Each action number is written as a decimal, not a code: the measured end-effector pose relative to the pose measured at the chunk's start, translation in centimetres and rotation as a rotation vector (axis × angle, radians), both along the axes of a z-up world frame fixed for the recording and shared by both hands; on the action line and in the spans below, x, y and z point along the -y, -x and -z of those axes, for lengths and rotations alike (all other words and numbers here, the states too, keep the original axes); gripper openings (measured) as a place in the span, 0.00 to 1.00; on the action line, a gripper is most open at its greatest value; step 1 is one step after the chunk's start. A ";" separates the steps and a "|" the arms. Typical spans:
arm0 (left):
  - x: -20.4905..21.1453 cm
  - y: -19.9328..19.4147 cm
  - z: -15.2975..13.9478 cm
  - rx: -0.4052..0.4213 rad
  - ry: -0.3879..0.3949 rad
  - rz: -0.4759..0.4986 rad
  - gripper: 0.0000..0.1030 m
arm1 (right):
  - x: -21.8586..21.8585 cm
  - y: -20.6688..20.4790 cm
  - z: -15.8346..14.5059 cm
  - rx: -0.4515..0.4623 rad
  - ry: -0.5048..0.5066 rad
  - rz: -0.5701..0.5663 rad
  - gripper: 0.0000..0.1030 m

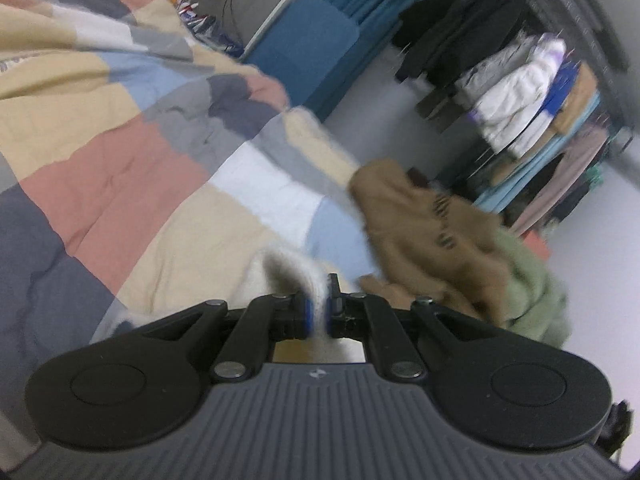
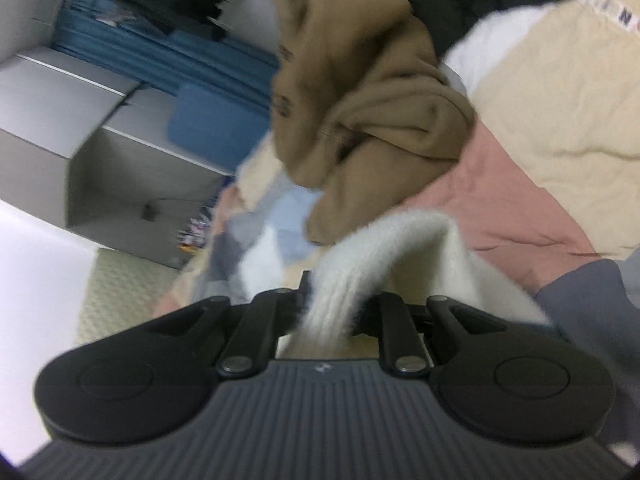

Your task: Fold large clothes

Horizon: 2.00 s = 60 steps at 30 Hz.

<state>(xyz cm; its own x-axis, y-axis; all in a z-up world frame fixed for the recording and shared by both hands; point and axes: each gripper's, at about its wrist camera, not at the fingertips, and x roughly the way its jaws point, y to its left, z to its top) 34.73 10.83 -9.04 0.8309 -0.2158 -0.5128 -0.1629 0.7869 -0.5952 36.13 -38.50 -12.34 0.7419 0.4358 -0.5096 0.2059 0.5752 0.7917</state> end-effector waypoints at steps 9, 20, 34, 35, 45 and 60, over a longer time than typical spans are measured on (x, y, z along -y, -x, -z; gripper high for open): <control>-2.1 -6.1 8.3 -0.148 0.067 -0.026 0.07 | -0.8 -4.4 3.8 -0.079 0.032 -0.049 0.17; -1.0 -5.5 7.7 -0.090 -0.026 0.034 0.08 | -0.8 -3.8 4.0 -0.032 0.025 -0.096 0.26; 2.1 0.4 2.6 0.010 -0.272 0.209 0.62 | -1.4 3.5 -2.6 0.196 0.141 -0.128 0.71; 2.3 0.3 2.9 -0.008 -0.307 0.197 0.62 | -1.4 3.5 -2.7 0.190 0.178 -0.115 0.71; 1.6 -2.1 6.2 -0.152 -0.456 0.114 0.62 | -1.9 0.4 -0.6 0.090 0.508 -0.095 0.65; 1.3 -6.5 8.2 -0.156 -0.346 0.116 0.61 | -1.6 -4.6 2.8 0.022 0.521 -0.167 0.43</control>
